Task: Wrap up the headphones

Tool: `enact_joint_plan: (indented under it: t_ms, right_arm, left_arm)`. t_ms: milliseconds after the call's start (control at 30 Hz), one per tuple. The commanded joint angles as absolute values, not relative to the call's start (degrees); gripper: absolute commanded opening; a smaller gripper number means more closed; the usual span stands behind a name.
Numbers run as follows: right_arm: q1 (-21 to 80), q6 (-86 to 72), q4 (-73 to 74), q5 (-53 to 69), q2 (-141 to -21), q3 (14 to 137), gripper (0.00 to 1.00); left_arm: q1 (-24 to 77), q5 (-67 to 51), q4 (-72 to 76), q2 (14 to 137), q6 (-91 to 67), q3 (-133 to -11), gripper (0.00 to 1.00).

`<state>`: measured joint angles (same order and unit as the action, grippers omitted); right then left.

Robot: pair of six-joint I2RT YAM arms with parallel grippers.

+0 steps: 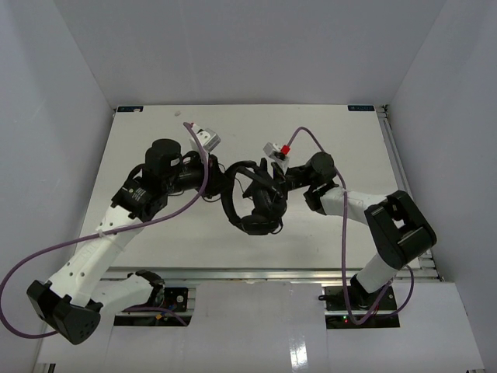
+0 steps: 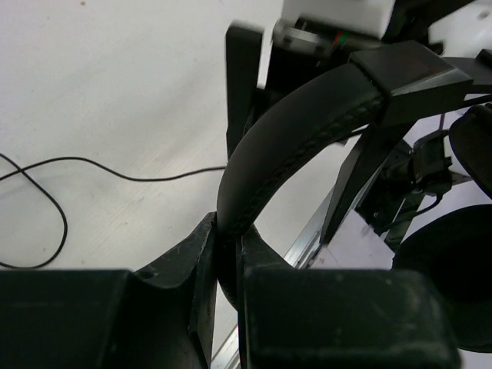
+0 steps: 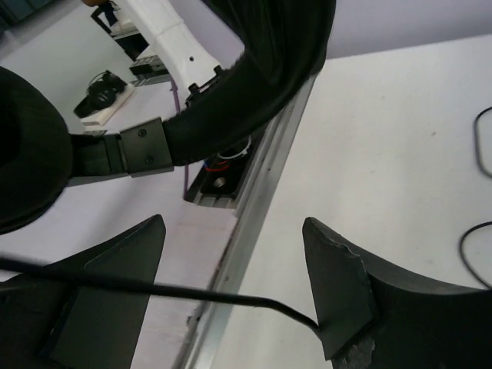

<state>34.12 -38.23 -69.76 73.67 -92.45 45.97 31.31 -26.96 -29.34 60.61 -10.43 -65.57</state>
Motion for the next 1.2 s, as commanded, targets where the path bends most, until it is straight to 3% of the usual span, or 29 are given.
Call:
enact_joint_plan:
  t_ms: [0,267,467,600,800,867,933,1033,1100,1167]
  right_arm:
    - [36.3,-43.3,-94.7,73.1,-90.1,45.5,0.80]
    - [36.3,-22.7,-69.5,70.1,-82.5,41.2,0.70]
    - [36.4,-25.3,-70.8,69.6,-80.2,40.4,0.55]
    - [36.4,-28.5,-70.7,69.3,-80.3,43.7,0.39]
    - [36.4,-25.9,-64.6,69.3,-77.0,44.7,0.30]
    - [36.2,-19.9,-58.7,68.7,-75.0,45.4,0.27]
    - [34.6,-14.9,-49.9,67.4,-72.9,48.0,0.17]
    - [31.3,6.7,-19.0,57.8,-71.5,57.9,0.08]
    - [30.2,18.5,-4.3,48.6,-71.1,62.8,0.08]
    - [29.0,20.6,-1.7,43.5,-70.3,63.4,0.08]
  left_arm:
    - [31.3,-30.3,-24.3,62.1,-15.9,-72.5,0.00]
    - [30.8,-23.7,-21.6,61.6,-23.1,-77.5,0.00]
    - [30.4,-15.7,-15.0,60.7,-30.5,-80.3,0.00]
    - [30.3,-11.1,-10.0,62.0,-37.1,-82.2,0.00]
    - [29.9,-5.2,-9.1,65.1,-38.8,-87.2,0.00]
    - [29.4,-5.9,-8.7,65.8,-38.9,-87.7,0.00]
    - [29.2,-6.7,-9.4,65.9,-38.0,-87.6,0.00]
    - [29.0,-7.5,-11.9,65.1,-34.7,-86.3,0.00]
    - [28.7,-7.2,-15.0,63.6,-32.1,-84.5,0.00]
    - [28.5,-5.4,-17.1,61.5,-29.1,-83.2,0.00]
